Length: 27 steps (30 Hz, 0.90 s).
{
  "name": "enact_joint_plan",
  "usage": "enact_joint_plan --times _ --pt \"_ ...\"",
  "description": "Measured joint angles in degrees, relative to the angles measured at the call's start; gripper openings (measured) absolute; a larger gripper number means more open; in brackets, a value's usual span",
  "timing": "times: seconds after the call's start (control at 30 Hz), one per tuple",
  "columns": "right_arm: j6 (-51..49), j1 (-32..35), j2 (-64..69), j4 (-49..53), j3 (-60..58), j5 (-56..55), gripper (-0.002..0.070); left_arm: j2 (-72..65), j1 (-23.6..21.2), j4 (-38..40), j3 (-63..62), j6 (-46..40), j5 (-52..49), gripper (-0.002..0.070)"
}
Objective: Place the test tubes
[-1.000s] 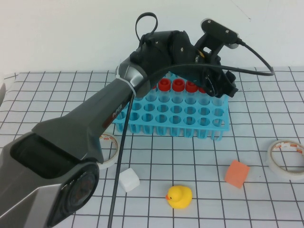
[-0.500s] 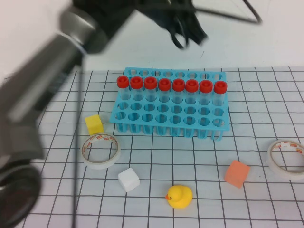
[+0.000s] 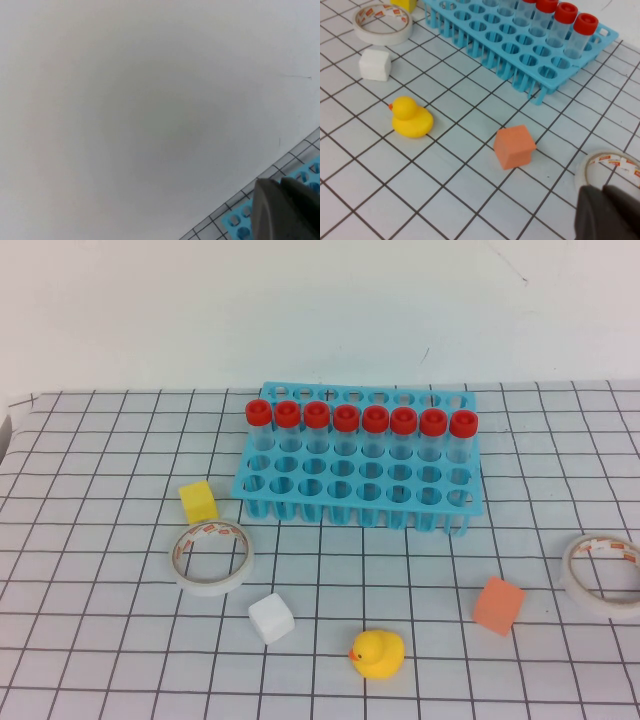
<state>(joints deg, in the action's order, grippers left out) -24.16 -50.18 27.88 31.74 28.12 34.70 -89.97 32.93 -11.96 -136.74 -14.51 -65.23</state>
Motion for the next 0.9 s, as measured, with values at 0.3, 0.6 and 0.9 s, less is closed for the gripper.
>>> enact_joint_plan --times 0.3,0.6,0.9 --pt "0.00 0.00 0.00 0.00 0.00 0.00 -0.0001 24.59 0.00 0.19 6.93 1.39 -3.10 0.0000" --pt "0.00 0.00 0.00 0.00 0.00 0.00 -0.0001 58.31 0.00 1.49 48.66 8.27 18.71 0.0000" --pt "0.00 0.00 0.00 0.00 0.00 0.00 -0.0001 65.81 0.00 2.49 70.54 13.02 25.27 0.0000"
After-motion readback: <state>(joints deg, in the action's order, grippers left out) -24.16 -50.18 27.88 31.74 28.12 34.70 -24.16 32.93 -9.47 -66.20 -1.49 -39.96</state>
